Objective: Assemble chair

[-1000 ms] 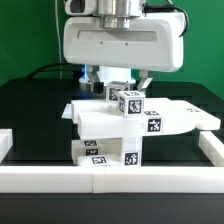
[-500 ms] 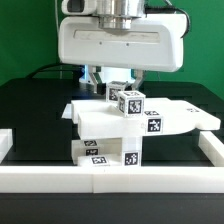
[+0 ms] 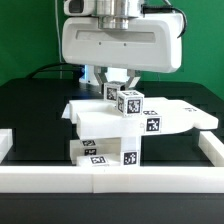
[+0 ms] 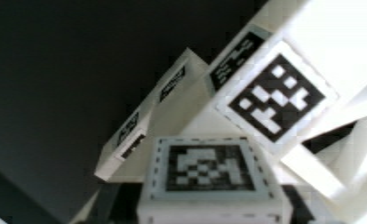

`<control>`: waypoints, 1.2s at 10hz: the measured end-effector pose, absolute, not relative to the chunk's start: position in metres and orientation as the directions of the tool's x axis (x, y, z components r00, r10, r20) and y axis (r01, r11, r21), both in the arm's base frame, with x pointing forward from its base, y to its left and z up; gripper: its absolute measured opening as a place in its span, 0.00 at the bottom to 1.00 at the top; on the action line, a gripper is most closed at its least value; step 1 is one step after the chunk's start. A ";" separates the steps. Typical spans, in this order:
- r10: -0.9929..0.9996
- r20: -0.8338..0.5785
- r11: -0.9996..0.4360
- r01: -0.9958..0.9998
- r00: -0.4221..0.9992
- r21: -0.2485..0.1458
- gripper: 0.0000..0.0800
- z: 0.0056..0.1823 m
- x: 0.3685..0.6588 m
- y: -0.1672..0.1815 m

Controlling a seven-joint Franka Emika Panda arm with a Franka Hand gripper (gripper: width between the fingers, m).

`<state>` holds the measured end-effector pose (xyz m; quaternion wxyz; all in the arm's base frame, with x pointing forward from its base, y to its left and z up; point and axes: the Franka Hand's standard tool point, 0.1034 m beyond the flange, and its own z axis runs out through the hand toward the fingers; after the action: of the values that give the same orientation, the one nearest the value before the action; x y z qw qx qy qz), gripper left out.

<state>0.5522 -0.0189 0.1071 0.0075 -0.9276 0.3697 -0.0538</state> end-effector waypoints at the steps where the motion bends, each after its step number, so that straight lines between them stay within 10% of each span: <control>1: -0.780 0.083 -0.625 -0.777 0.620 -0.072 0.34 0.107 0.552 -0.020; 12: -0.965 -0.050 0.262 -0.958 -0.258 -0.117 0.34 0.107 0.553 -0.019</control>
Offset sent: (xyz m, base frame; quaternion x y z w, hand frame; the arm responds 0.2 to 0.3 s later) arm -0.0068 -0.0037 -0.0065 -0.0042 -0.0237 0.1983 0.9798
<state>0.5526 -0.0195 0.1071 0.0555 -0.6067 0.7924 -0.0314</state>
